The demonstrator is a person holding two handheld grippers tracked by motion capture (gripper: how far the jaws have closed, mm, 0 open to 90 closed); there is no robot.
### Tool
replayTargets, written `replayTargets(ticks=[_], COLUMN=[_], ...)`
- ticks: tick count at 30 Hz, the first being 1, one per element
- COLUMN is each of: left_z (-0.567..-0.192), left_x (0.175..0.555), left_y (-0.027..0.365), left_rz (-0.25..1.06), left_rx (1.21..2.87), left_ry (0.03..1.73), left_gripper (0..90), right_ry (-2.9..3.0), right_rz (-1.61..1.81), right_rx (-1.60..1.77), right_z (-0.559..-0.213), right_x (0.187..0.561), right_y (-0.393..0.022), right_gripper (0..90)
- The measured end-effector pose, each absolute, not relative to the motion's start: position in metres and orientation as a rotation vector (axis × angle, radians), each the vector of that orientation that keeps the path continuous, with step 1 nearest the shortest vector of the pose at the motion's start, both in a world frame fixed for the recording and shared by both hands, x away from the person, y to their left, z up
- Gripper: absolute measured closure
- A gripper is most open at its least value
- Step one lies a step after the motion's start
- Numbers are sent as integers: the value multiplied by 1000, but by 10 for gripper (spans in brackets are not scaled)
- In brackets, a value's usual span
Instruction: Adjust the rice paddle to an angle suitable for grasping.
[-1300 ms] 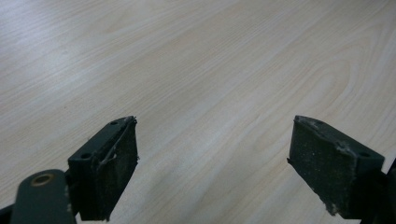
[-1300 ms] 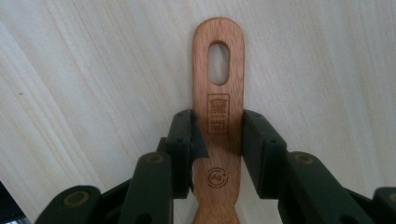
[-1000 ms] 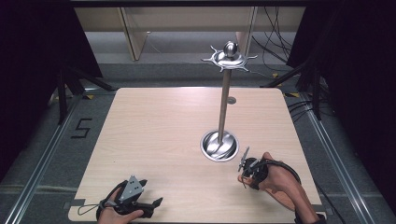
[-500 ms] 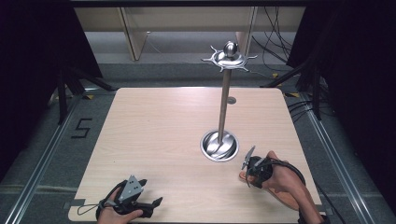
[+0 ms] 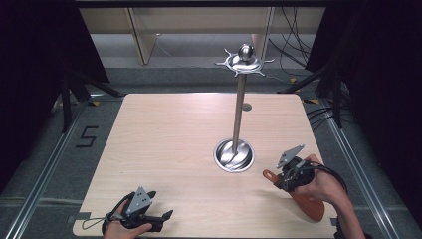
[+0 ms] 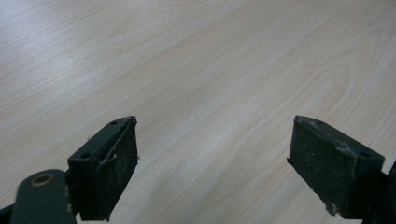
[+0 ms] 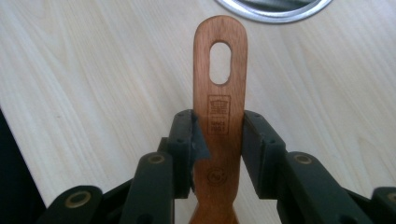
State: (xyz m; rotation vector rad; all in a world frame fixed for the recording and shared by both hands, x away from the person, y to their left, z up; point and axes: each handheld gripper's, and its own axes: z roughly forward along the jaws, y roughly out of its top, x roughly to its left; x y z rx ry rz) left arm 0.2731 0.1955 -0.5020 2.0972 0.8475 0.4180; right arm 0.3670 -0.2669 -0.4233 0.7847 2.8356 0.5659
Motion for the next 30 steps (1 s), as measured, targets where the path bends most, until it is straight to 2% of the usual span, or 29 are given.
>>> replayTargets(ticks=[8, 13, 28, 30], left_z=[-503, -501, -503, -502], left_x=[274, 274, 272, 274], left_y=[195, 197, 193, 197], left_rz=[436, 428, 408, 432], left_rx=[2062, 2102, 2036, 2086], left_ry=[847, 835, 894, 844], left_gripper=[148, 148, 148, 148], right_ry=[2800, 2761, 2527, 2507], right_rz=[707, 791, 1155, 1187], right_rx=[805, 820, 834, 839], right_z=[-411, -404, -362, -356], right_x=[367, 365, 362, 362], right_y=[-275, -280, -301, -304], right_gripper=[671, 671, 671, 671])
